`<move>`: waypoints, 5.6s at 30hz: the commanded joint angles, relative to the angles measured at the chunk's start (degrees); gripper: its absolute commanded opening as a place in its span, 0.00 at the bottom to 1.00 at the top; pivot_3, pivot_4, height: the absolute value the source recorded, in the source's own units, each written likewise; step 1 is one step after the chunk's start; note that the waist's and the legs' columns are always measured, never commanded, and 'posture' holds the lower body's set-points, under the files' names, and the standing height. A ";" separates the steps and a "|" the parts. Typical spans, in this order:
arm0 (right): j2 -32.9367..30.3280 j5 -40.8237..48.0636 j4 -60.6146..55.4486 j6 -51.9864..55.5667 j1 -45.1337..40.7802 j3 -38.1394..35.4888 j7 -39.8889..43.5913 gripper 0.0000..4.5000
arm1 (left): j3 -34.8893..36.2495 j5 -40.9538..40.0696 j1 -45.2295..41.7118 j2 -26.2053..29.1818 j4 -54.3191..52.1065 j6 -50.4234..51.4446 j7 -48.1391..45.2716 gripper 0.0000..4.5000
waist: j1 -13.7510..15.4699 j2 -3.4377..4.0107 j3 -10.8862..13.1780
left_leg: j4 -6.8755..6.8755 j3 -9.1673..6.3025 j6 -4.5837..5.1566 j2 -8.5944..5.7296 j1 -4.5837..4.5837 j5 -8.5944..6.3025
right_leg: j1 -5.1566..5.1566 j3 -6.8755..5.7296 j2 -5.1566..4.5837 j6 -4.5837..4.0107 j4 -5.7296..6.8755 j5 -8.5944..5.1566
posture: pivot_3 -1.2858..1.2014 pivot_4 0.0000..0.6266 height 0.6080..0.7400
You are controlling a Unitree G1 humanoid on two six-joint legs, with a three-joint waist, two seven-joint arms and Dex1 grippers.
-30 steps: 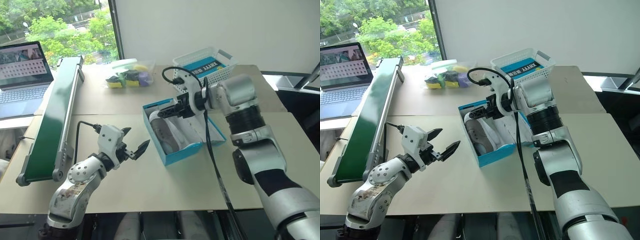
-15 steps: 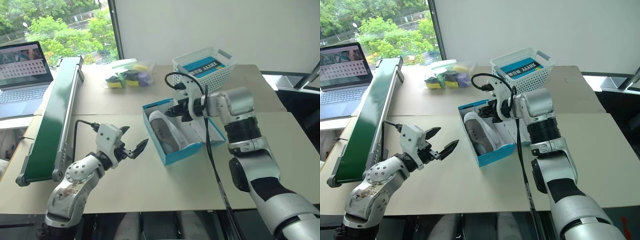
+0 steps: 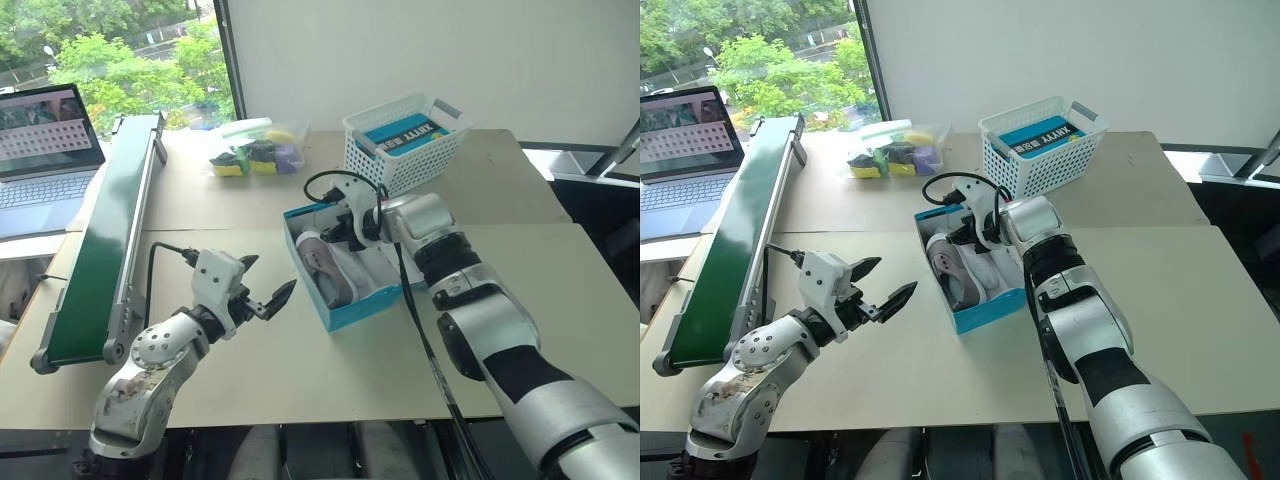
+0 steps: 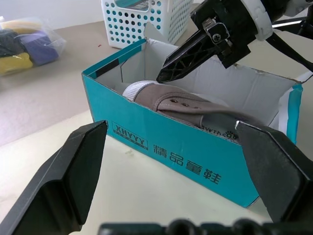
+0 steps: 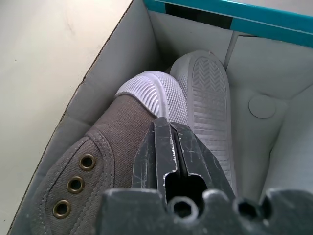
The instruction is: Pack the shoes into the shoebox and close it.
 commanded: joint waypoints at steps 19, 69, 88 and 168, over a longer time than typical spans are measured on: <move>3.97 -2.31 7.45 -4.02 -5.85 -8.47 -1.19 0.00 | 0.56 -0.84 -0.46 -0.14 -1.58 -0.16 0.47 1.00 | -1.76 0.02 -0.05 | -0.05 0.01 -0.01 0.32 0.50 -0.01 | 0.38 0.13 0.38 -0.19 0.02 0.10 | 0.52 0.24 0.88; -7.27 7.19 -53.04 17.89 48.47 -34.76 -28.25 0.00 | 1.13 -2.66 -4.19 6.39 4.16 -1.06 -10.59 1.00 | 2.27 -0.17 0.05 | 0.20 0.15 0.03 0.02 0.32 -0.27 | 0.67 0.07 -0.08 0.26 -0.32 -0.15 | 0.52 0.24 0.88; 17.92 50.27 -46.58 2.95 38.57 -63.76 -38.71 0.00 | 0.90 -2.94 -5.11 7.51 3.76 -0.26 -10.75 1.00 | 0.64 0.20 0.14 | 0.14 0.16 0.04 0.04 0.32 -0.27 | 0.64 0.06 -0.04 0.23 -0.29 -0.15 | 0.52 0.24 0.88; -2.39 22.95 -35.25 6.42 16.69 -25.24 -16.32 0.00 | 20.36 -8.88 7.60 1.59 -4.80 3.07 6.33 1.00 | 0.62 0.12 -0.01 | -0.08 0.05 0.00 0.11 -0.24 -0.31 | -0.26 0.01 -0.07 -0.04 -0.06 -0.17 | 0.52 0.24 0.88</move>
